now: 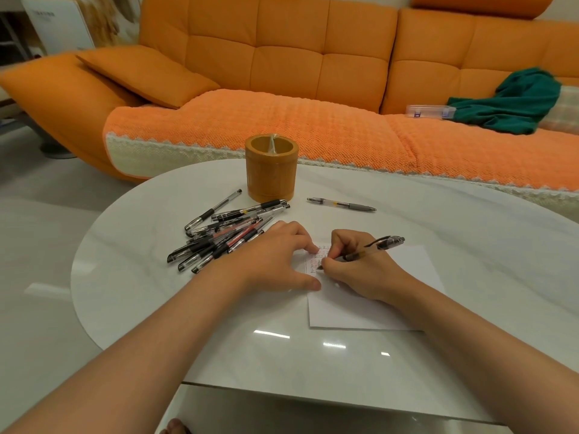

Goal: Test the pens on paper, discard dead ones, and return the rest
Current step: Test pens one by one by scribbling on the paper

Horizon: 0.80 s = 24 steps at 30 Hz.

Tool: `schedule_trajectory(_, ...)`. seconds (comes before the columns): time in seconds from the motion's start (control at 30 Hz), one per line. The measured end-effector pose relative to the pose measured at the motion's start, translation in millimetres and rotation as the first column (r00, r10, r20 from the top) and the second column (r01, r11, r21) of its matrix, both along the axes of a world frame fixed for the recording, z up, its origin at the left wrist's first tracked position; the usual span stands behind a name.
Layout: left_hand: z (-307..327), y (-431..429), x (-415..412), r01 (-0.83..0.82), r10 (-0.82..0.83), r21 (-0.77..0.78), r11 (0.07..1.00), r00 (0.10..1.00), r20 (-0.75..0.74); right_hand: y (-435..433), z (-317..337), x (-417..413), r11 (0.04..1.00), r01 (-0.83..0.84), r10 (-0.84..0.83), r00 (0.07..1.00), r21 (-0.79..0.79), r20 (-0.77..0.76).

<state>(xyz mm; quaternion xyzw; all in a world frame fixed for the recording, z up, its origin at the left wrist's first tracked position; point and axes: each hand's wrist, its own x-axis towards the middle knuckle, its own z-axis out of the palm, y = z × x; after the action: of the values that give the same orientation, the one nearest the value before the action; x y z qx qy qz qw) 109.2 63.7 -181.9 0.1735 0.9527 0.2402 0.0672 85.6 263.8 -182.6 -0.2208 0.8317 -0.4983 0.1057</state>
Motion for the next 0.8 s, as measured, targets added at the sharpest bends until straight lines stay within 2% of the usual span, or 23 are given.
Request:
schedule_trajectory(0.37,0.1,-0.6,0.2,-0.003,0.003,0.005,1.0,1.0,-0.003,-1.1,0.9,0.2,0.999,-0.047,0.047,0.998,0.008,0.031)
schedule_trajectory(0.63,0.3,-0.3,2.3,-0.006,0.006,-0.001,1.0,1.0,-0.004,-0.4,-3.3,-2.2,0.998,-0.036,0.037,0.999,0.042,-0.015)
schedule_trajectory(0.7,0.1,-0.9,2.2,-0.003,0.003,0.0,1.0,1.0,-0.008,1.0,-2.2,-3.1,1.0,-0.007,0.007,1.0,-0.01,0.008)
schedule_trajectory(0.8,-0.1,-0.9,2.7,-0.004,0.004,0.009,1.0,1.0,-0.006,4.8,2.1,-4.3,0.983,0.069,-0.05,0.993,-0.172,0.109)
